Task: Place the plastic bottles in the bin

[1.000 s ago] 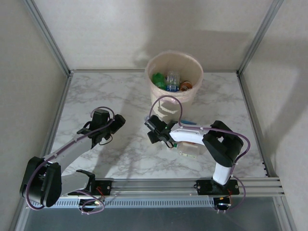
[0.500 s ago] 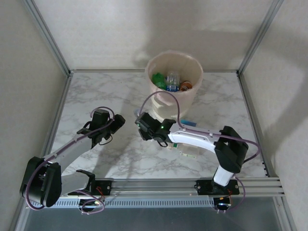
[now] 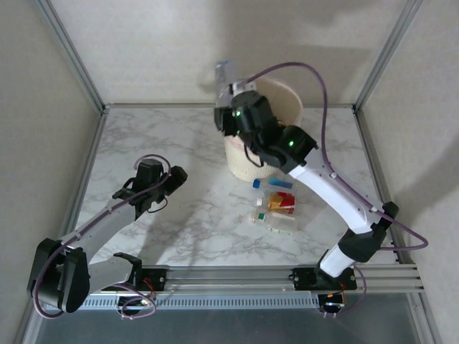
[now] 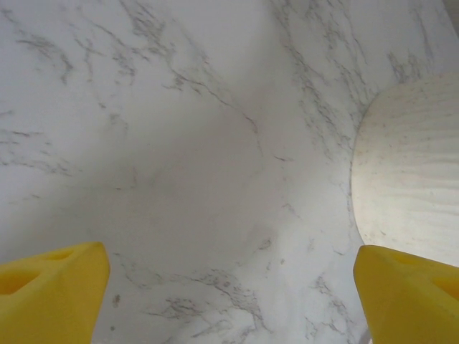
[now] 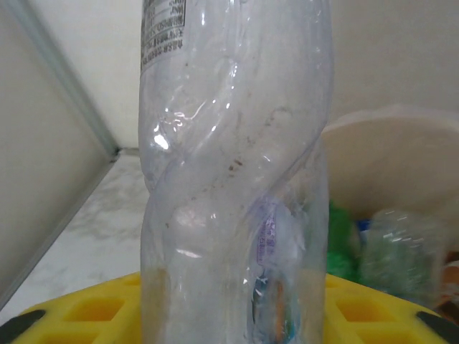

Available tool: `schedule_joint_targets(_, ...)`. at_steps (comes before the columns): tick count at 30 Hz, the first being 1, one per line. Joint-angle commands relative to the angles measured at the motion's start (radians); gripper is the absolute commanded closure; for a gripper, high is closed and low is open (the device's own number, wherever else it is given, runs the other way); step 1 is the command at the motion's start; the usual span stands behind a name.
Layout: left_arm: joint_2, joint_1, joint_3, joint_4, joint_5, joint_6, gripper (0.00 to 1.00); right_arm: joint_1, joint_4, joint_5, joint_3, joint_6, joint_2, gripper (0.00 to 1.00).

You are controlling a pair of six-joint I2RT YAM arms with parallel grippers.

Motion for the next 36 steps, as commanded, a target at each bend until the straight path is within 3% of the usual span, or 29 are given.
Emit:
schedule_joint_targets(1,-0.027,-0.037,0.056,-0.033,-0.012,0.026,0.12,-0.077,-0.078,0.025,0.099,-0.019,0.088,0.57)
schedule_joint_targets(5,-0.034,-0.054,0.089,-0.046,-0.015,0.031,0.12,-0.176,-0.094,-0.063,0.158,-0.004,0.144,0.56)
schedule_joint_targets(9,-0.031,-0.054,0.098,-0.046,-0.017,0.029,0.12,-0.197,-0.127,-0.095,0.204,-0.012,0.208,0.55)
schedule_joint_targets(12,-0.028,-0.054,0.096,-0.038,-0.014,0.026,0.12,-0.199,-0.141,-0.083,0.197,-0.004,0.229,0.45)
schedule_joint_targets(14,-0.028,-0.054,0.095,-0.038,-0.015,0.024,0.12,-0.199,-0.132,-0.084,0.171,0.001,0.221,0.32)
schedule_joint_targets(20,-0.02,-0.055,0.102,-0.043,-0.018,0.031,0.12,-0.199,-0.126,-0.063,0.103,0.022,0.149,0.2)
schedule_joint_targets(27,-0.008,-0.054,0.127,-0.047,-0.032,0.045,0.12,-0.176,-0.149,-0.001,-0.029,0.074,-0.063,0.19)
schedule_joint_targets(31,0.002,-0.054,0.134,-0.031,-0.027,0.049,0.11,-0.157,-0.167,0.005,-0.222,0.134,-0.243,0.16)
schedule_joint_targets(36,0.013,-0.056,0.139,-0.015,-0.012,0.037,0.12,-0.156,-0.194,0.008,-0.499,0.236,-0.432,0.06)
